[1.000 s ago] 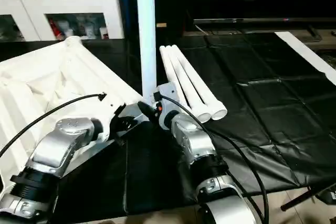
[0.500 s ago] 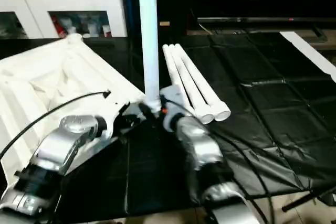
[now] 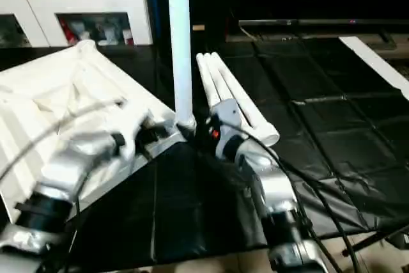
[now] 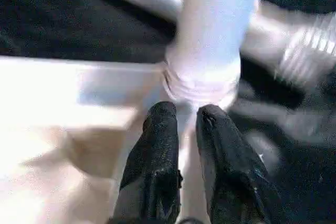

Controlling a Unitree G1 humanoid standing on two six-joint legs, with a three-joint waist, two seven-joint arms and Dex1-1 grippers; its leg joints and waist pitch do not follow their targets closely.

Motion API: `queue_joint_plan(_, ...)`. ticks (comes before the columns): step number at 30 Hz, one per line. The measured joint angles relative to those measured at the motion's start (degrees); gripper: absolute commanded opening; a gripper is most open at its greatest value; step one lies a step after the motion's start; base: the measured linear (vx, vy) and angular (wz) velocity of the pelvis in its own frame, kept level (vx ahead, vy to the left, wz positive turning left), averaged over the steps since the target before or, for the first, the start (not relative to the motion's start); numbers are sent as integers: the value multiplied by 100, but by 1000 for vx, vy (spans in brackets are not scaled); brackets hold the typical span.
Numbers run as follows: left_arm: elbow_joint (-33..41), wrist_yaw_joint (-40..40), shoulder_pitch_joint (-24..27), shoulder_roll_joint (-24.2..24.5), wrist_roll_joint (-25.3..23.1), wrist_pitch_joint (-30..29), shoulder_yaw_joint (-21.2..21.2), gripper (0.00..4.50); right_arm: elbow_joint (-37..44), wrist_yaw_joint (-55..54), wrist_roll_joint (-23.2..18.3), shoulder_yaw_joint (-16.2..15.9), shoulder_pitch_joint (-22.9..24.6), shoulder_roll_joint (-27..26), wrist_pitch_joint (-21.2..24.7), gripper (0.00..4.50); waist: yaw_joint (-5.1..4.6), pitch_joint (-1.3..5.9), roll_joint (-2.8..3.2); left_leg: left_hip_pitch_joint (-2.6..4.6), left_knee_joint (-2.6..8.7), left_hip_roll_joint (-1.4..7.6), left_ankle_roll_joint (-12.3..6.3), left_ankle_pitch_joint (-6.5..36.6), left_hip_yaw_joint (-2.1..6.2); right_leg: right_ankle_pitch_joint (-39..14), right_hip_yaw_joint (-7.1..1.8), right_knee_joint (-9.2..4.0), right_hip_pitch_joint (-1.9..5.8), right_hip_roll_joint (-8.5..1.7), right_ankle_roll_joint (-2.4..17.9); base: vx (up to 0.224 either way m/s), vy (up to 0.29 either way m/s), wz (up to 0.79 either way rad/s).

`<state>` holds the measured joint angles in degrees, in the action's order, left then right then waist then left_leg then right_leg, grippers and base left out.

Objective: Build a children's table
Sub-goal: Rotate table base

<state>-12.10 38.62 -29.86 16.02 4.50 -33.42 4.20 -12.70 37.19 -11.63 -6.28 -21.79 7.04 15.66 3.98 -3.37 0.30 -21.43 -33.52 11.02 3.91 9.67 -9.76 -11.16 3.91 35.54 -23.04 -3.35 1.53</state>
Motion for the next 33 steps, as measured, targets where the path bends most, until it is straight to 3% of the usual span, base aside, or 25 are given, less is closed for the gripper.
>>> queue_joint_plan(4, 0, 127, -163, 1044, 8, -39, -441, 64, 485, 449, 9, -393, 211, 301, 343, 450, -43, -2, -6, 1, 15, 3, 1, 0, 1, 0, 1, -9, -3, 7, -1, 0, 0, 0)
queue_joint_plan(8, 136, 387, -134, 2259, -331, -273, -753, 31, 264, 531, 202, -644, 136, 292, 468, 450, -57, -2, -2, 2, 34, -3, 2, 1, -1, 0, -1, -28, -2, 5, -1, 0, 0, 0)
queue_joint_plan(10, 221, 504, 12, 2669, -486, -317, -743, 6, 136, 555, 296, -784, 80, 280, 547, 450, -27, 1, -7, 1, 35, -2, -3, 4, -1, -1, 0, -39, 3, 5, -1, 0, 0, 0)
queue_joint_plan(12, 173, 554, 238, 3177, -782, -369, -597, 6, -68, 634, 430, -1011, -83, 277, 573, 450, -24, -1, -10, -4, 34, -3, -5, 5, -1, 0, -1, -41, 2, 5, 0, 0, 0, 0)
queue_joint_plan(16, 41, 553, 457, 3722, -1154, -446, -405, 6, -380, 716, 589, -1234, -324, 337, 669, 450, 81, 1, -49, 1, 33, -2, -3, 4, -1, 0, -1, -35, 4, 4, 0, 0, 0, 0)
queue_joint_plan(22, -16, 556, 791, 4058, -1593, -698, 60, 6, -716, 843, 795, -1506, -496, 254, 673, 450, 143, 2, -60, 11, 32, -2, -1, 3, -1, 0, -3, -31, 15, 4, 0, 0, 0, 0)
queue_joint_plan(25, -9, 634, 874, 4082, -1629, -797, 235, 6, -955, 820, 861, -1548, -581, 158, 648, 450, 114, 1, -58, 15, 25, -2, -1, 3, -1, 5, -6, -29, 19, 4, 5, 0, 0, 0)
queue_joint_plan(33, 44, 1119, 1149, 4025, -1546, -802, 579, 6, -1760, 392, 906, -1424, -948, -309, 341, 450, 76, -2, -51, 29, 25, -1, 3, 0, 0, 10, -8, -13, 17, 6, 12, 0, 0, 0)
